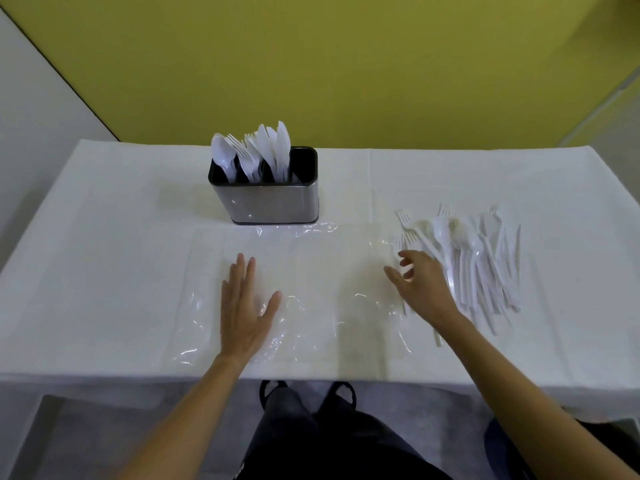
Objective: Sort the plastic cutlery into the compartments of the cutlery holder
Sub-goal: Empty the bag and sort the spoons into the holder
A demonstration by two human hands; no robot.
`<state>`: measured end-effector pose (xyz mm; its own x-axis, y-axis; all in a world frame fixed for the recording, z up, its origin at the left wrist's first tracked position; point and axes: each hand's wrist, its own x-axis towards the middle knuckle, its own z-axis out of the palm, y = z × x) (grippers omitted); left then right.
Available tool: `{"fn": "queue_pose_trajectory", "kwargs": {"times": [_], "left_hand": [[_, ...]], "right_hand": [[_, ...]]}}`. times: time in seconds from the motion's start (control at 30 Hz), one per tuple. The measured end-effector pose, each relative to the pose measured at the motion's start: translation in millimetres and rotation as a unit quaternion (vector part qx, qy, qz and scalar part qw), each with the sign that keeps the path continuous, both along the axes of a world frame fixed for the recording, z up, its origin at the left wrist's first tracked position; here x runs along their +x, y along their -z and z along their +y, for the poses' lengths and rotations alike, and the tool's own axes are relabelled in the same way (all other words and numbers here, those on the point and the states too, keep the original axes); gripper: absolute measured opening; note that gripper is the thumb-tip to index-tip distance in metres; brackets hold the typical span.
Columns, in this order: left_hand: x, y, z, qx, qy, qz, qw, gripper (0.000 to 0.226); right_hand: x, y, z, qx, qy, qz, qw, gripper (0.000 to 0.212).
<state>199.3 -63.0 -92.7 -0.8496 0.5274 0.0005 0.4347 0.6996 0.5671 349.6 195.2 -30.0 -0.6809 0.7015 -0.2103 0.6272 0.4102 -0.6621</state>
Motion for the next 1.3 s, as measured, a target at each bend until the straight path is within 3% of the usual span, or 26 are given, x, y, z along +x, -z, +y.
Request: {"fn": "queue_pose_trajectory", "kwargs": {"times": [0.1, 0.2, 0.33, 0.4, 0.5, 0.53, 0.6, 0.67, 0.77, 0.9, 1.0, 1.3], "left_hand": [[-11.3, -7.8, -1.9, 0.077, -0.104, 0.034, 0.991, 0.071], [-28.8, -6.8, -13.3, 0.007, -0.239, 0.057, 0.969, 0.068], [-35.9, -10.9, -27.5, -0.064, -0.390, -0.021, 0.919, 0.077], [-35.7, -14.6, -28.2, -0.088, -0.401, -0.018, 0.912, 0.066], [-38.2, -22.1, -26.6, -0.078, -0.417, -0.028, 0.905, 0.054], [-39.7, -24.0, -26.4, -0.064, -0.419, -0.032, 0.905, 0.050], [-43.4, -25.9, -27.7, -0.022, -0.418, -0.037, 0.908, 0.042], [-45.8, -27.9, -30.9, 0.037, -0.418, -0.059, 0.906, 0.033], [-46.3, -31.1, -40.3, 0.106, -0.418, -0.105, 0.896, 0.025], [-44.2, -30.2, -55.0, 0.182, -0.426, -0.136, 0.876, 0.025], [-40.9, -31.9, -59.4, 0.218, -0.405, -0.152, 0.875, 0.022], [-47.6, -41.4, -67.3, 0.210, -0.338, -0.227, 0.889, 0.011]], "right_hand": [[-4.3, 14.1, -19.7, -0.044, 0.020, -0.012, 0.999, 0.057], [-11.7, 23.0, -28.1, -0.020, 0.013, -0.045, 0.999, 0.067], [-24.5, 26.3, -27.1, -0.045, 0.006, -0.079, 0.996, 0.064], [-29.7, 26.6, -25.5, -0.068, 0.005, -0.093, 0.993, 0.058], [-35.0, 28.2, -22.4, -0.068, -0.012, -0.115, 0.991, 0.019], [-35.4, 28.6, -21.7, -0.069, -0.017, -0.113, 0.991, 0.015], [-35.2, 29.7, -21.9, -0.052, -0.023, -0.098, 0.994, 0.023], [-33.9, 27.0, -24.5, -0.003, -0.015, -0.065, 0.998, 0.011], [-32.4, 20.8, -26.8, 0.012, 0.014, 0.002, 1.000, 0.011], [-30.1, 8.0, -26.1, -0.092, 0.048, 0.100, 0.989, 0.017], [-27.1, -3.2, -27.3, -0.180, 0.059, 0.115, 0.975, 0.012], [-50.6, -51.3, -45.4, -0.284, -0.042, 0.172, 0.942, 0.028]]}}
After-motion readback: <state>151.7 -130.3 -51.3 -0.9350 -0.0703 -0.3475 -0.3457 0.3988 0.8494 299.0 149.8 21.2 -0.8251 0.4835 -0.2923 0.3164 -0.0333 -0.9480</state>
